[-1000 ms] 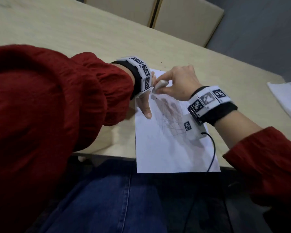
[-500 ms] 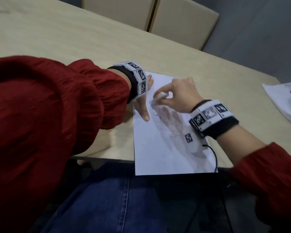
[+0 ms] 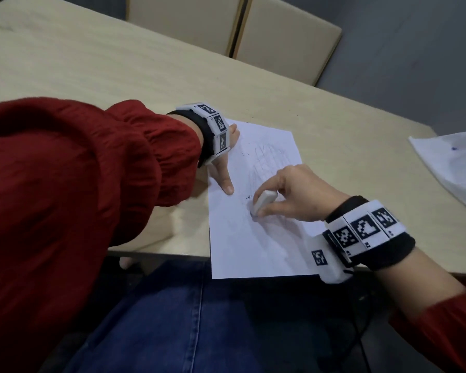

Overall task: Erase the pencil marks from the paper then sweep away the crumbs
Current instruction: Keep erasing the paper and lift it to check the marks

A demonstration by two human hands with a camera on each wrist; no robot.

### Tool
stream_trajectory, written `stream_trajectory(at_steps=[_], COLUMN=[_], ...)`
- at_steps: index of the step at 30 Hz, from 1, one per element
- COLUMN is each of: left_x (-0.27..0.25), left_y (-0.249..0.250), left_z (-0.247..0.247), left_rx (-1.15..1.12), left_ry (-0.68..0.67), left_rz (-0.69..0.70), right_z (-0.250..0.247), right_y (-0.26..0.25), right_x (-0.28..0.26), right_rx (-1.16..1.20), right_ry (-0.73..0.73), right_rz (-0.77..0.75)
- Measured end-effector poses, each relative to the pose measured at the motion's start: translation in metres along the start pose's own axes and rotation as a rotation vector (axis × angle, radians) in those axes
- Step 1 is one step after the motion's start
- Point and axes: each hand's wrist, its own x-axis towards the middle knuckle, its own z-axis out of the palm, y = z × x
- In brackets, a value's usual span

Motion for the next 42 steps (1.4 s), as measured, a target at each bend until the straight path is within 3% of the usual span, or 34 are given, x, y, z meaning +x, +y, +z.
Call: stream_trajectory(at_steps=[4,9,12,16,20,22,26,31,40,42], left_x=[-0.002,-0.006,-0.009,-0.019,-0.016,-0.016,-0.023,-0.041,-0.083,-0.092], left_y=[-0.006,-0.019,-0.025,-0.032,-0.035,-0.029,-0.012,-0.007,-0.011,-0.009], left_z=[-0.010,-0.025,-0.027,-0.033,-0.024,-0.016,-0.007,0.005,0.018,0.016], left_rx=[-0.030,-0.086,-0.072,-0.117,-0.200,-0.176,-0.060,-0.022,0.058,0.024], left_ry=[0.022,0.064,0.104,0.114,0.174,0.249,0.129,0.125,0.066,0.131], left_rz=[0.020,0.003,-0.003,-0.112,-0.109,-0.081,-0.014,-0.016,-0.113,-0.112], right_z=[-0.002,0.011,0.005,-0.008,-0.021,-0.028,-0.040,-0.020,-0.004,-0.010], right_y=[0.022,0.038,0.042,0.054,0.055,0.053,0.045,0.031,0.009,0.009], right_x=[-0.005,-0.003,0.007,0.026,0.038,0.042,0.029,-0.004,0.020,0.027], right_rx=[0.151,0.103,0.104,0.120,0.092,0.091,0.127,0.005,0.049,0.049], right_ry=[0.171,0.121,0.121,0.058,0.030,0.100,0.250,-0.011,0.064,0.041], right_rz=[0.152,0.219,0.223,0.243,0.202,0.188,0.230,0.292,0.217,0.183])
